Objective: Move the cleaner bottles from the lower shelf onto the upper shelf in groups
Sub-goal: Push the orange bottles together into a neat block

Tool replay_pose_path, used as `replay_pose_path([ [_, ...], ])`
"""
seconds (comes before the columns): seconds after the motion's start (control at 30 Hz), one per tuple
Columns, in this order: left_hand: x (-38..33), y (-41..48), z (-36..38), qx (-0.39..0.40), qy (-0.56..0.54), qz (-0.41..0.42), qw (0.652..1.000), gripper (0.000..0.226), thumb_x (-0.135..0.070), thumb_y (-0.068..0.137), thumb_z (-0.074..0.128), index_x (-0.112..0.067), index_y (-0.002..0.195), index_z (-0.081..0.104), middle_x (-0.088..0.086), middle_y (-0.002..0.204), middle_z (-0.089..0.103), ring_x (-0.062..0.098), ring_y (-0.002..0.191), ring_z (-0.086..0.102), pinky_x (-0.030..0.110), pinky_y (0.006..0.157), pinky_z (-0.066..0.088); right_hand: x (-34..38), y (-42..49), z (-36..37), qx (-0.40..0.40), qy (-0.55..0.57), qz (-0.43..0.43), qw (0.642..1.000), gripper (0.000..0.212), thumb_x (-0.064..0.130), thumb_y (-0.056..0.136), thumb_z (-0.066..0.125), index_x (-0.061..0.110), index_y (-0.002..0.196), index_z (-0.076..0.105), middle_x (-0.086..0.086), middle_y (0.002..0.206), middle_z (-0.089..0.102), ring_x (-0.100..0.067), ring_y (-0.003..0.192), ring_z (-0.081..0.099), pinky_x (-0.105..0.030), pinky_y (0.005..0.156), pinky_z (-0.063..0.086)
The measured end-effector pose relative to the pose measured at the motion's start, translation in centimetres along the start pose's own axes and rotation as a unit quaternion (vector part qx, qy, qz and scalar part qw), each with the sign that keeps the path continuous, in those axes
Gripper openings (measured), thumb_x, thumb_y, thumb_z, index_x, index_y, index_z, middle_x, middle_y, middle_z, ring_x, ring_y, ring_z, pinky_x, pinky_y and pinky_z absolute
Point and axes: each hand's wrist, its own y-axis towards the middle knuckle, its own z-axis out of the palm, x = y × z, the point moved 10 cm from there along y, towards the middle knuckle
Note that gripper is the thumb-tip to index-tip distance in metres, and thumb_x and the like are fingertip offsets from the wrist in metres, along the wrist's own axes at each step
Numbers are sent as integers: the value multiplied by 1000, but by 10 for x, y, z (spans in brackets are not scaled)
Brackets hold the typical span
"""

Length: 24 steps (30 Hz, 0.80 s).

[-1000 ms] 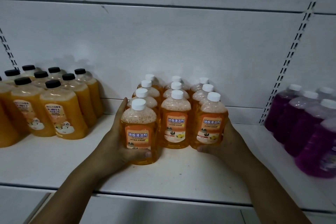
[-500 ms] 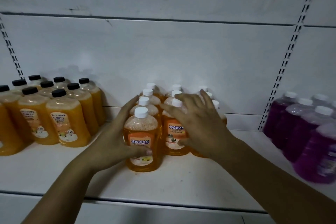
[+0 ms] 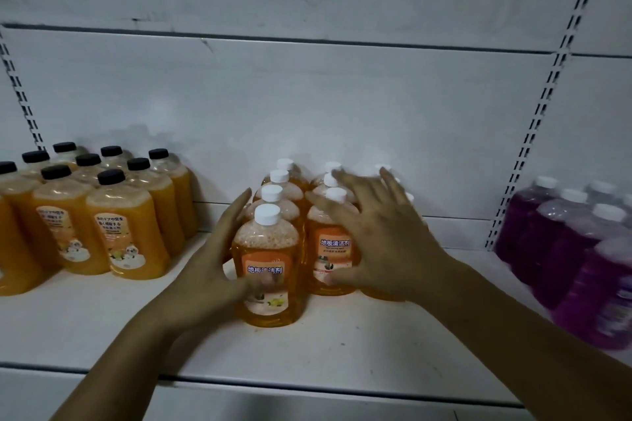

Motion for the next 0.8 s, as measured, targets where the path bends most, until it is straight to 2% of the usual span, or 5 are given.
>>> replay_pose_path([
  [0.13, -2, 26, -28, -82, -62, -50, 993, 102, -103, 59, 52, -62, 150, 35, -23, 159, 42, 3, 140, 47, 34, 107, 48, -82, -7, -40, -151, 246, 170, 942, 74, 77, 87, 56, 35, 149, 50, 8, 152, 47, -11, 134, 47, -28, 111, 38],
  [0.3, 10, 69, -15, -71, -163, -153, 972, 75, -89, 81, 48, -40, 138, 54, -8, 145, 63, 15, 125, 64, 46, 110, 48, -148, -33, 56, -117, 573, 422, 693, 75, 72, 99, 37, 22, 155, 46, 1, 159, 49, -20, 142, 49, -43, 115, 41],
  [0.37, 13, 78, -7, -69, -196, -163, 965, 47, -69, 100, 36, -36, 124, 59, -11, 111, 79, 9, 97, 76, 34, 87, 56, -136, -40, 82, -105, 661, 432, 604, 76, 71, 101, 33, 20, 155, 46, 0, 156, 54, -22, 137, 56, -48, 116, 44],
  [0.47, 26, 82, 2, -52, -245, -181, 951, 55, -65, 102, 30, -30, 130, 61, 1, 119, 78, 14, 96, 77, 31, 79, 57, -120, -47, 93, -109, 736, 414, 525, 69, 72, 101, 24, 27, 137, 62, -2, 131, 73, -24, 115, 73, -46, 101, 56],
  [0.8, 29, 74, 4, -86, -242, -212, 943, 53, -71, 102, 28, -37, 127, 60, 5, 155, 53, 31, 142, 51, 43, 96, 50, -103, -50, 120, -56, 802, 372, 464, 77, 78, 96, 16, 35, 147, 54, -7, 133, 72, -33, 118, 71, -52, 96, 58],
])
